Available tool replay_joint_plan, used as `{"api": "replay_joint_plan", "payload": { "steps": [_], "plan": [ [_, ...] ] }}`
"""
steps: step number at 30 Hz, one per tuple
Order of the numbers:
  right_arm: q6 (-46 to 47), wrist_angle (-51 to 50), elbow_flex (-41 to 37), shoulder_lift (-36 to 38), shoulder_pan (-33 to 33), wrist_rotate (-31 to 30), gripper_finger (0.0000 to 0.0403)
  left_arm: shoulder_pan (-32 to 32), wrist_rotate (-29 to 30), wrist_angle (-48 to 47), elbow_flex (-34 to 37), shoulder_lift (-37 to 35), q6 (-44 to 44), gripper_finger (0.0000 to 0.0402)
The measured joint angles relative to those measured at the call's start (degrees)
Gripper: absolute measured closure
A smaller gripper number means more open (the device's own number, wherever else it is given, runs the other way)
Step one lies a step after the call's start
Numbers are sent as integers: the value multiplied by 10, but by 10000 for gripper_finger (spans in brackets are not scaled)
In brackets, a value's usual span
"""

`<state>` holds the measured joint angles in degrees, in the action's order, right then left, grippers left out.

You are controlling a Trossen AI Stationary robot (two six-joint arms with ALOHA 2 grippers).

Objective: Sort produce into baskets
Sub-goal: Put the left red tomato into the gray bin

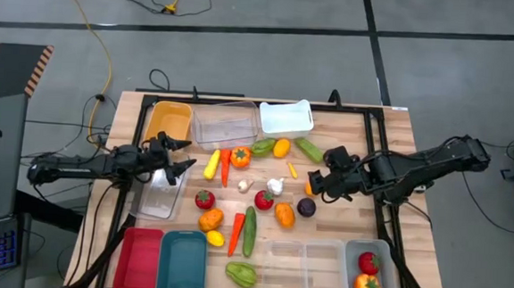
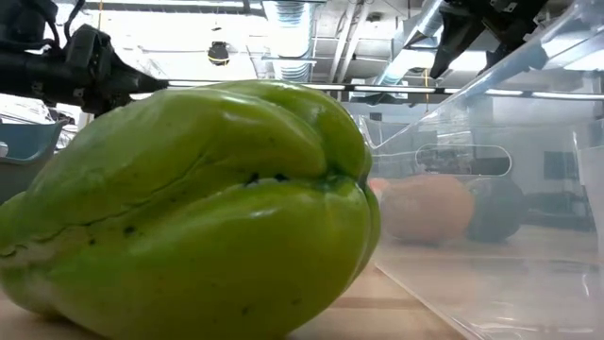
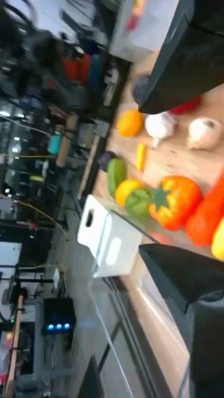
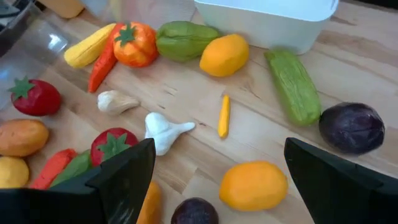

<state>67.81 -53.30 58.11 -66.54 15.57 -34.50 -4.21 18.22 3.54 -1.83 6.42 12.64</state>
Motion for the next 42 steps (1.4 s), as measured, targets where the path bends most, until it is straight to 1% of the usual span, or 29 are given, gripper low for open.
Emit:
{"api": "replay_joint_plan", "payload": {
  "steps": [2,7,11,14,16,18,20,23,26,30,32,42],
  "plan": [
    [-8,0,0,0,0,0,21,0,0,28,0,6,3,50],
    [-8,-1,0,0,0,0,21,0,-15,97,-5,24,-38,52],
    [-10,-1,0,0,0,0,21,0,-15,83,-50,54,-52,58],
    [-10,-1,0,0,0,0,21,0,-33,51,-103,95,-77,60],
    [-9,-1,0,0,0,0,21,0,-52,13,-146,126,-88,61],
    [-9,-1,0,0,0,0,21,0,-69,-49,-195,159,-98,61],
    [-8,-1,0,0,0,0,21,0,-87,-134,-246,195,-109,61],
    [-8,-1,0,0,0,0,21,0,-111,-239,-310,253,-128,61],
    [-8,-1,0,0,0,0,21,2,-148,-300,-355,308,-158,61],
    [-8,-1,0,0,0,0,21,15,-202,-338,-385,378,-190,61],
    [-8,-1,0,0,0,0,21,24,-220,-351,-394,410,-203,61],
    [-8,-1,0,0,0,1,21,69,-226,-363,-398,536,-206,61]
  ]
}}
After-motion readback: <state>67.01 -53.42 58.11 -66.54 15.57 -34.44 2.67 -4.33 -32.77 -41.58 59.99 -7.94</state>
